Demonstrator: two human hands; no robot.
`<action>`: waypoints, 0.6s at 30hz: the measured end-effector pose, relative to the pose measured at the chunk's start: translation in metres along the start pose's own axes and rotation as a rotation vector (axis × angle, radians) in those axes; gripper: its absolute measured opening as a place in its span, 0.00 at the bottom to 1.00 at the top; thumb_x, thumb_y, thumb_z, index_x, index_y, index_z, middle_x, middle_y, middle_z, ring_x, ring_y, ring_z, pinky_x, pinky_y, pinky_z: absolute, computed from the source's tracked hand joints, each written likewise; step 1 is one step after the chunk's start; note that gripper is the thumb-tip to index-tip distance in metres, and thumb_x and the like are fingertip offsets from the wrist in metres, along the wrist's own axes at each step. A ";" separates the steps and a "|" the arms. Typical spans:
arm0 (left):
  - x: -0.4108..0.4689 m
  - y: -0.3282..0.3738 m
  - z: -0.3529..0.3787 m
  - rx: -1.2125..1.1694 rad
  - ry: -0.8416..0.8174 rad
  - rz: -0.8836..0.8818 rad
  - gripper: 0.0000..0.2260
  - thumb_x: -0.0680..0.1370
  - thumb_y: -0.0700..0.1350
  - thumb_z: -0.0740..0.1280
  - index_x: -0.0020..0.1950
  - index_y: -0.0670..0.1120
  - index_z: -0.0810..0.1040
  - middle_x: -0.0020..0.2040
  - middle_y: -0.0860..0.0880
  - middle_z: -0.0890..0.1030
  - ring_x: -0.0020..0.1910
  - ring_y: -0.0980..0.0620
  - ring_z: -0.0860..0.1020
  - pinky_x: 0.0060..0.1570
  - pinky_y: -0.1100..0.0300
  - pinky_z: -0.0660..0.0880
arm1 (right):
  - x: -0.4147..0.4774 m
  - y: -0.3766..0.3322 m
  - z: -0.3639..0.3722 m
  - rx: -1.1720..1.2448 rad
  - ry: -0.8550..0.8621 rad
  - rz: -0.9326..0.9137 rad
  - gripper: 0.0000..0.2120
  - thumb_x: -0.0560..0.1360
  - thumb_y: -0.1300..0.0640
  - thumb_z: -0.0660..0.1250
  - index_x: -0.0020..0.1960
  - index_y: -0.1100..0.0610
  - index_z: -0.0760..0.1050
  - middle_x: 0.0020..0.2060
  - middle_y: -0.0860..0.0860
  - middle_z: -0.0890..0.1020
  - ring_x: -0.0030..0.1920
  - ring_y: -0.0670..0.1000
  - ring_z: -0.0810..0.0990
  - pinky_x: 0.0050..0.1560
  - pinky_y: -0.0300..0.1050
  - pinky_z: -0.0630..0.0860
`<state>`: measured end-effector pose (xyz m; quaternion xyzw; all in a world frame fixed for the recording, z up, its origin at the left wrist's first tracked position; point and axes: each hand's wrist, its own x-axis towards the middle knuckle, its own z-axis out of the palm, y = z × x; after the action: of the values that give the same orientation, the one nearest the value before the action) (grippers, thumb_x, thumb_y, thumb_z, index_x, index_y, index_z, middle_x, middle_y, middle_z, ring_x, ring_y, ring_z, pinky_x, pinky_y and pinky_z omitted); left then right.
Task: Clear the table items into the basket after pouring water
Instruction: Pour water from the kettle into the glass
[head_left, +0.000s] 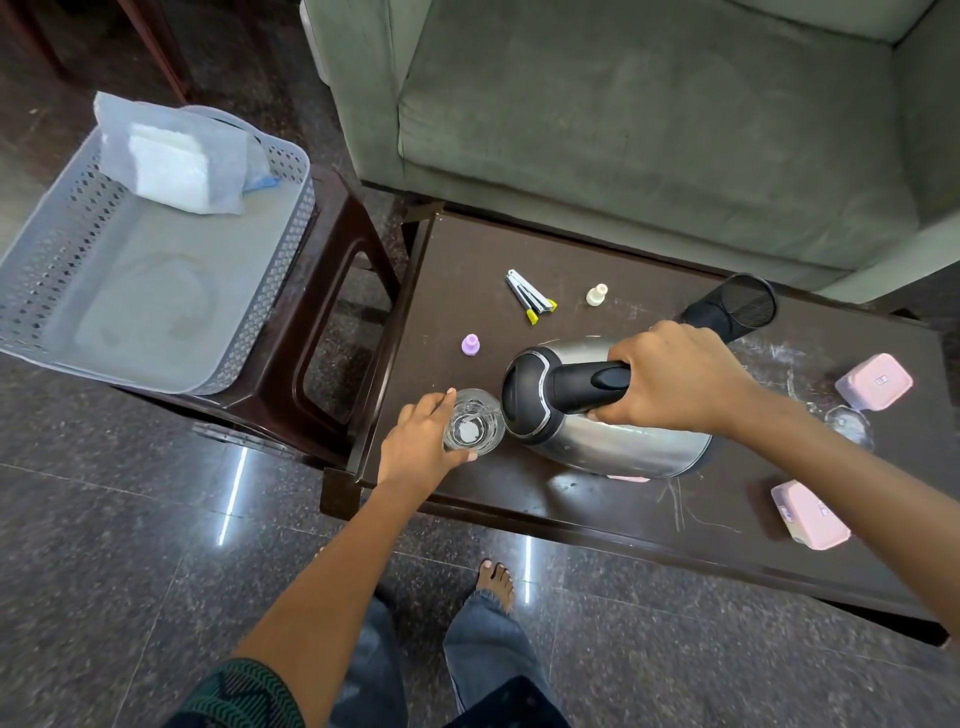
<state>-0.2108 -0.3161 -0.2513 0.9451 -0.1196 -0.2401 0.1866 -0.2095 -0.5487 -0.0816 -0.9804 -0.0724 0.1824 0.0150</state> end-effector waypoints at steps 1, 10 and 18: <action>0.000 0.000 0.000 0.004 0.002 0.002 0.37 0.71 0.57 0.70 0.75 0.49 0.57 0.70 0.53 0.67 0.66 0.49 0.67 0.55 0.53 0.74 | 0.000 0.001 0.000 -0.001 0.003 0.000 0.20 0.64 0.38 0.68 0.31 0.54 0.67 0.29 0.52 0.71 0.35 0.59 0.71 0.34 0.43 0.62; 0.000 0.000 0.001 0.000 0.007 0.006 0.37 0.71 0.56 0.70 0.75 0.49 0.58 0.70 0.53 0.67 0.65 0.48 0.67 0.56 0.53 0.74 | -0.004 0.004 0.000 -0.012 -0.001 -0.001 0.20 0.65 0.38 0.67 0.31 0.54 0.67 0.29 0.52 0.71 0.36 0.59 0.72 0.35 0.43 0.63; 0.000 0.000 0.001 -0.007 0.018 0.006 0.37 0.71 0.56 0.70 0.75 0.49 0.58 0.70 0.53 0.67 0.65 0.49 0.67 0.55 0.53 0.74 | -0.003 0.006 0.001 -0.008 -0.006 0.001 0.21 0.65 0.38 0.67 0.29 0.53 0.63 0.30 0.52 0.71 0.37 0.59 0.73 0.35 0.43 0.62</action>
<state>-0.2117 -0.3162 -0.2520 0.9462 -0.1197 -0.2314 0.1917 -0.2122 -0.5548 -0.0819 -0.9800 -0.0724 0.1849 0.0109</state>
